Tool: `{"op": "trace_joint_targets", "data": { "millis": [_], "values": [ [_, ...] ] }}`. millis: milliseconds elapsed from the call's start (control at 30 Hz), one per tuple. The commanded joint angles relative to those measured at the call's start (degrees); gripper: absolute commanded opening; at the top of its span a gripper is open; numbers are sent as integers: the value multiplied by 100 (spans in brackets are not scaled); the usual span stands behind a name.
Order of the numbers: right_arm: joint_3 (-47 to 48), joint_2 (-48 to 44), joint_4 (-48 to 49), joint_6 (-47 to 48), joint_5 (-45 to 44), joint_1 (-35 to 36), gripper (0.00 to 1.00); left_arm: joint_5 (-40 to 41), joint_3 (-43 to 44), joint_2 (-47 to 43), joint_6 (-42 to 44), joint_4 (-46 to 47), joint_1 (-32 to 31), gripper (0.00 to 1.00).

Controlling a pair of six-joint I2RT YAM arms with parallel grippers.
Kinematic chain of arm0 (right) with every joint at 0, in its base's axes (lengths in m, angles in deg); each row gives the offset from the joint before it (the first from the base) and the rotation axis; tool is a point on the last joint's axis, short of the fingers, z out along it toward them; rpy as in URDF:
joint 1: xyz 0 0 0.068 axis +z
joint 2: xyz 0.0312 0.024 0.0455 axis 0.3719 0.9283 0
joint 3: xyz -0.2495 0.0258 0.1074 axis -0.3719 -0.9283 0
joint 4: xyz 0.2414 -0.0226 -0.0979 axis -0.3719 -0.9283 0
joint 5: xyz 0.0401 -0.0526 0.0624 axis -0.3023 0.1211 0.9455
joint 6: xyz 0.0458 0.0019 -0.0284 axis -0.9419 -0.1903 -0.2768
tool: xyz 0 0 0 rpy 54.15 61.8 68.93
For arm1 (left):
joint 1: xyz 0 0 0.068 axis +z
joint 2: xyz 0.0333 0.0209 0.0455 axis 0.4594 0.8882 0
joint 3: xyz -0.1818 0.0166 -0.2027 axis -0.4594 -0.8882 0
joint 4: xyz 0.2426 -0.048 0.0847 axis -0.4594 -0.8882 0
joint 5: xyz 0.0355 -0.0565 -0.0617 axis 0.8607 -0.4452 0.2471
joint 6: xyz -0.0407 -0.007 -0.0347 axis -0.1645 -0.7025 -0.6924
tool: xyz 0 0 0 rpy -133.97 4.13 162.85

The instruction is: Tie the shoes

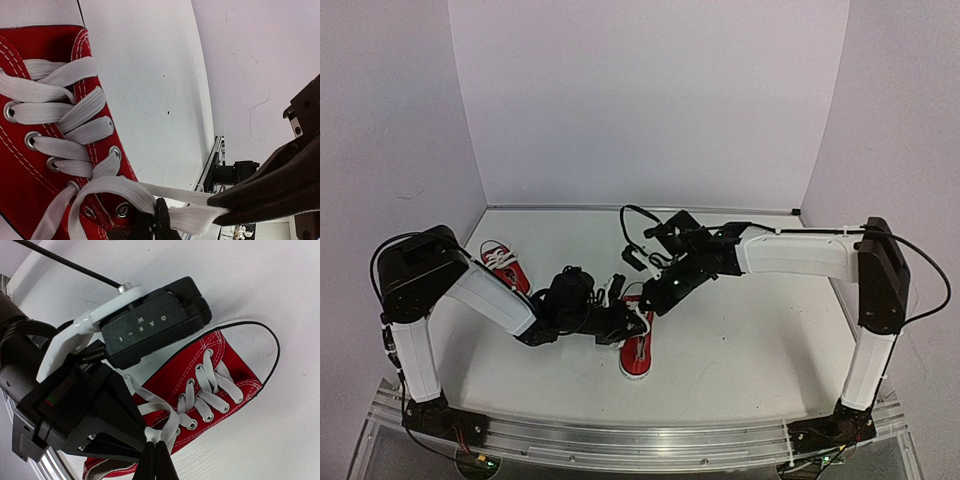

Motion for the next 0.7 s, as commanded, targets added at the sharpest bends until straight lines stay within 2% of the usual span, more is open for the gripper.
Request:
{"op": "trace_joint_targets", "data": {
  "millis": [0,100,267,467,533,667],
  "values": [
    [-76,-369,138,69,120,-3,0,-146,-40,-45,-46,813,-23,0],
    [-148,-440,146,71,85,-3,0,-35,-246,-407,177,782,-18,0],
    [-163,-439,161,77,101,-3,0,443,-392,-1098,550,-69,47,0],
    [-206,-499,247,105,164,-3,0,1136,-299,-1398,771,-811,298,0],
    [-229,-522,270,114,138,-3,0,1032,-108,-1270,924,-1020,298,0],
    [-203,-515,275,113,38,-14,0,622,-60,-1045,1002,-798,244,0]
  ]
}}
